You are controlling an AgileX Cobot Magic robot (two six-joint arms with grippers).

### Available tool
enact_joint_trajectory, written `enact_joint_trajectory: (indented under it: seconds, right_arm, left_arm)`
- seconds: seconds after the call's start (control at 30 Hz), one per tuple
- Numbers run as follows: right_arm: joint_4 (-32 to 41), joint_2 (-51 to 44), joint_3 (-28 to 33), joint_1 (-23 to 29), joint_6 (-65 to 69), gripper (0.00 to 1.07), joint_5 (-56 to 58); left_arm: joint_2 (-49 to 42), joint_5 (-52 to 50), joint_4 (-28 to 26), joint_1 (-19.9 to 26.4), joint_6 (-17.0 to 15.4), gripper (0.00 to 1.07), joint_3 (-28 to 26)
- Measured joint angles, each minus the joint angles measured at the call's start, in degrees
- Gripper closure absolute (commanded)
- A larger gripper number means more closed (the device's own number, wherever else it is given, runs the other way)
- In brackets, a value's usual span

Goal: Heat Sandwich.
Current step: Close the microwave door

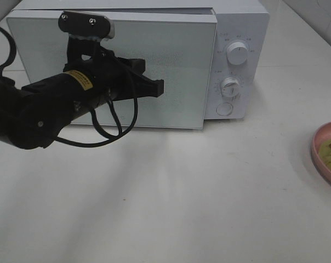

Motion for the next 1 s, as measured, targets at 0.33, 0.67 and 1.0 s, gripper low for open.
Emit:
enact_joint_trajectory:
  seconds: [0.33, 0.67, 1.0]
  right_arm:
    - [0.0, 0.0, 0.0, 0.0, 0.0, 0.33, 0.0]
    - [0.0, 0.0, 0.0, 0.0, 0.0, 0.33, 0.0]
    - [0.0, 0.0, 0.0, 0.0, 0.0, 0.33, 0.0]
  left_arm:
    - [4.47, 3.72, 0.0, -0.06, 0.06, 1.07, -8.65]
    - [8.42, 7.91, 1.66, -0.8, 0.17, 1.07, -14.27]
    - [12.15, 10.14, 2.92, -1.32, 0.17, 1.07, -19.42]
